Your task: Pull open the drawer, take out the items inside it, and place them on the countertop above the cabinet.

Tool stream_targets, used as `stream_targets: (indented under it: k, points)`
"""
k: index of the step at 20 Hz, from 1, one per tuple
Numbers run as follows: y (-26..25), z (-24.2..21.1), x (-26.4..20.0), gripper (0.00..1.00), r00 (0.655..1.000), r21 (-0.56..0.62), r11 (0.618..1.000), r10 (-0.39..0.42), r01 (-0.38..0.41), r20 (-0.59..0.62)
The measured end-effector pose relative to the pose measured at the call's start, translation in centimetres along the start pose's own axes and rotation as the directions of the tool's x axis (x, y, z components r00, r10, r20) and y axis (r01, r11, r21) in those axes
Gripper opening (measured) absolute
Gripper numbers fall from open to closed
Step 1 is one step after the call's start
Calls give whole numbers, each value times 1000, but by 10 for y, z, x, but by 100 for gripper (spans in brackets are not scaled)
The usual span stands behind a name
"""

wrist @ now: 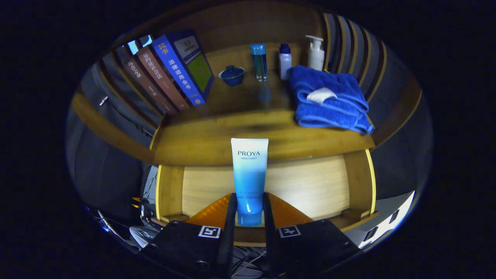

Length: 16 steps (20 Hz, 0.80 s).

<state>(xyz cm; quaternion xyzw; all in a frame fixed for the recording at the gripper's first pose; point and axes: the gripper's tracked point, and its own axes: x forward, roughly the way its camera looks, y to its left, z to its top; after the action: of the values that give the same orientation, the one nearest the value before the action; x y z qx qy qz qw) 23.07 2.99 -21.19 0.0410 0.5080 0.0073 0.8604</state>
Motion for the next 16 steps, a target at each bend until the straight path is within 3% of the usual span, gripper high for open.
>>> stream_targets:
  k: [7,16]
  points:
    - [3,61,48,39,998,-37,999,-38,37,-41]
    - [4,78,84,41,997,-39,999,-41,38,-66]
